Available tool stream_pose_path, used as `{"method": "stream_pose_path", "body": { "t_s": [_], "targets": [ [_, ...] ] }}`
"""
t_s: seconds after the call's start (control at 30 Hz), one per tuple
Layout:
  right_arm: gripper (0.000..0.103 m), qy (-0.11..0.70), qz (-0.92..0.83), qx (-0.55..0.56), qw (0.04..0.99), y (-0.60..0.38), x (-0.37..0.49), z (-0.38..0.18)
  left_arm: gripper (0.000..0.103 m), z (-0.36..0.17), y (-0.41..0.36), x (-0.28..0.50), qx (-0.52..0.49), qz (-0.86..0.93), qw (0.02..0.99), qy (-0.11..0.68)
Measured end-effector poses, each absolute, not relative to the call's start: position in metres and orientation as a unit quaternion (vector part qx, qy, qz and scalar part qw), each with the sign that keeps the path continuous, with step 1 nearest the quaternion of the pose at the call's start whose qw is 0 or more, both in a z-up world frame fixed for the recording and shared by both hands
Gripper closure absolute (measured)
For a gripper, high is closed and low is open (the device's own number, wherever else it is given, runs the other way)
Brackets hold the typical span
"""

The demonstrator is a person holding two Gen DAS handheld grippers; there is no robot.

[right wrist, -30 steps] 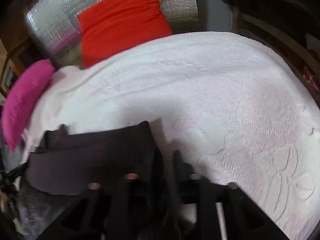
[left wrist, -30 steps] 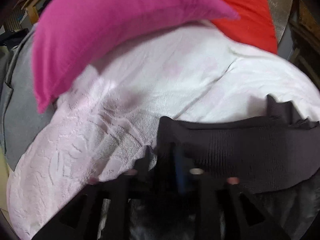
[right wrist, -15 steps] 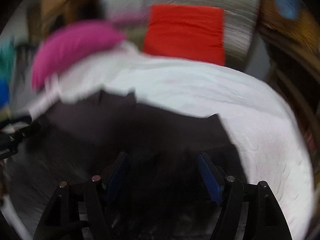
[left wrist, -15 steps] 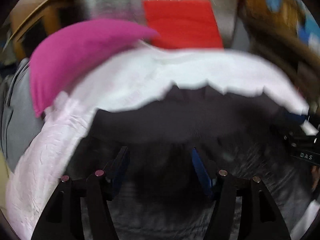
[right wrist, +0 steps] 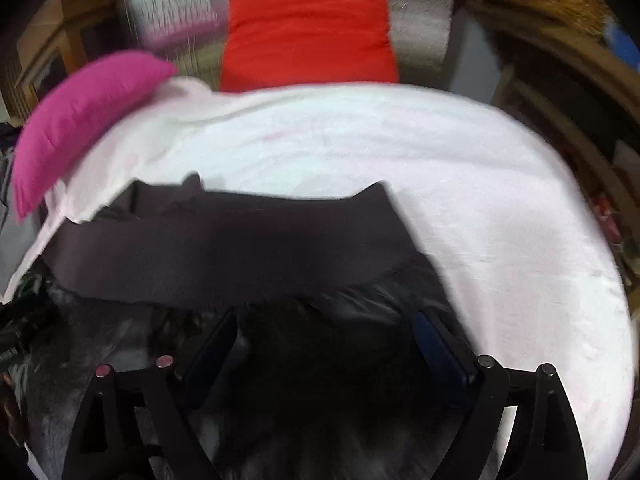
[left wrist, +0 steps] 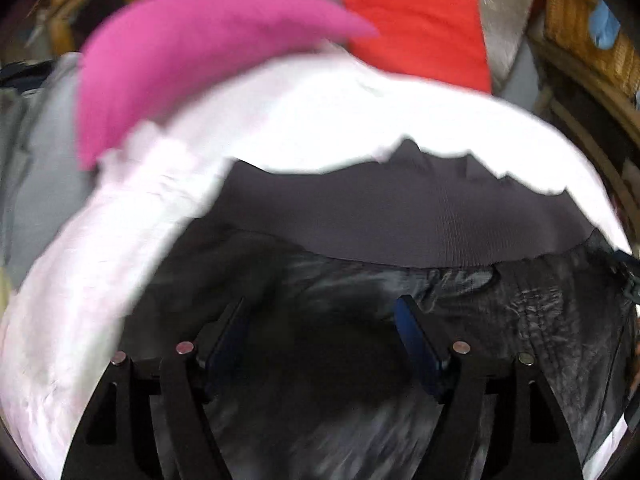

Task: Fold large clothes
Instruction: 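Press the folded jacket flat with both grippers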

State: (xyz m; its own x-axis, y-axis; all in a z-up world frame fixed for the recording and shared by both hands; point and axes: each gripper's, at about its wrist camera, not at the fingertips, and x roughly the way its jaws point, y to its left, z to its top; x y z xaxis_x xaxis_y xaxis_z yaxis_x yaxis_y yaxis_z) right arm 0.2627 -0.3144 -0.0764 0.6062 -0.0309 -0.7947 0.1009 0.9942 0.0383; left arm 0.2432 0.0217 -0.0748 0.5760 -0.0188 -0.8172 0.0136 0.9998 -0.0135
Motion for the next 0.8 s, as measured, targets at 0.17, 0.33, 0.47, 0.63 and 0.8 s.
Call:
{"method": "stream_pose_path", "body": {
  "t_s": [0.17, 0.33, 0.47, 0.63, 0.8],
  "targets": [
    [0.012, 0.418, 0.002, 0.081, 0.905, -0.307, 0.195, -0.055, 0.027, -0.063, 0.047, 0.185, -0.033, 0.015, 0.892, 0.452],
    [0.012, 0.429, 0.027, 0.042, 0.902, -0.268, 0.157, -0.074, 0.027, -0.068, 0.048, 0.144, -0.034, 0.023, 0.886, 0.462],
    [0.012, 0.43, 0.029, 0.039, 0.901, -0.253, 0.146, -0.084, 0.027, -0.07, 0.045, 0.119, -0.026, 0.022, 0.889, 0.458],
    [0.011, 0.44, 0.009, 0.009, 0.898, -0.251, 0.146, -0.096, 0.027, -0.078, 0.043, 0.113, -0.018, 0.024, 0.889, 0.457],
    [0.011, 0.45, -0.008, 0.028, 0.893, -0.271, 0.154, -0.11, 0.026, -0.102, 0.052, 0.118, -0.003, 0.038, 0.886, 0.462]
  ]
}}
